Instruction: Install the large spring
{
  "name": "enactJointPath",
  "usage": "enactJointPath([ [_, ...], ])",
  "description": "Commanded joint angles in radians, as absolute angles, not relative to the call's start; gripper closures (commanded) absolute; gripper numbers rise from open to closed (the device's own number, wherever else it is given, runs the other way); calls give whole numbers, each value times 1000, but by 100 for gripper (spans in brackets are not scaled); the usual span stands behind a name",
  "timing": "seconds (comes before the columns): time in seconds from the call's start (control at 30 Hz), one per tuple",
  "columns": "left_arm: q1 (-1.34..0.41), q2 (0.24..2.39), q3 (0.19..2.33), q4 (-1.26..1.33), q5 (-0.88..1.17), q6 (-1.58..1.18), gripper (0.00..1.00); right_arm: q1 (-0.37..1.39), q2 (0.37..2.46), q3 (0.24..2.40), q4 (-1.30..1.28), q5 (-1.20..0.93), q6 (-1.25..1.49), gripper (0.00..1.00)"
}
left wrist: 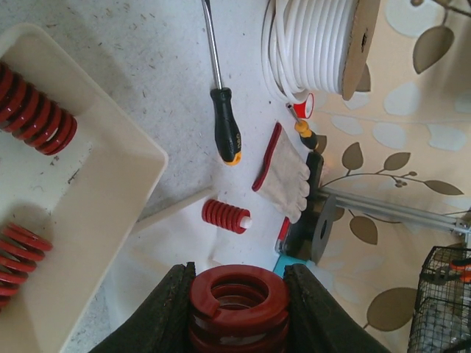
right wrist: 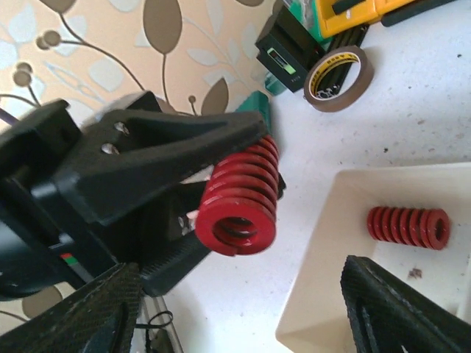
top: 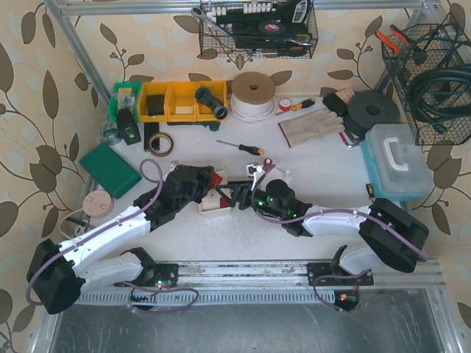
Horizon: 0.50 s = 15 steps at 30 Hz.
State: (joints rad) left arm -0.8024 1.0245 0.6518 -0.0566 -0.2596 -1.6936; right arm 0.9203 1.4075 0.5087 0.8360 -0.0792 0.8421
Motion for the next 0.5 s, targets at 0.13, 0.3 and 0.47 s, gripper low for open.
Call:
enactJointPath([
  [0.13, -839, 1005, 719, -74, -280, -1712, 100, 930, 1394, 534, 766, -21, 792, 30],
  [0.3, -856, 1011, 718, -78, -284, -1717, 100, 930, 1401, 544, 761, -19, 786, 34],
  [0.47, -865, 1020, 721, -83, -290, -1718, 100, 934, 1414, 567, 758, -51, 767, 36],
])
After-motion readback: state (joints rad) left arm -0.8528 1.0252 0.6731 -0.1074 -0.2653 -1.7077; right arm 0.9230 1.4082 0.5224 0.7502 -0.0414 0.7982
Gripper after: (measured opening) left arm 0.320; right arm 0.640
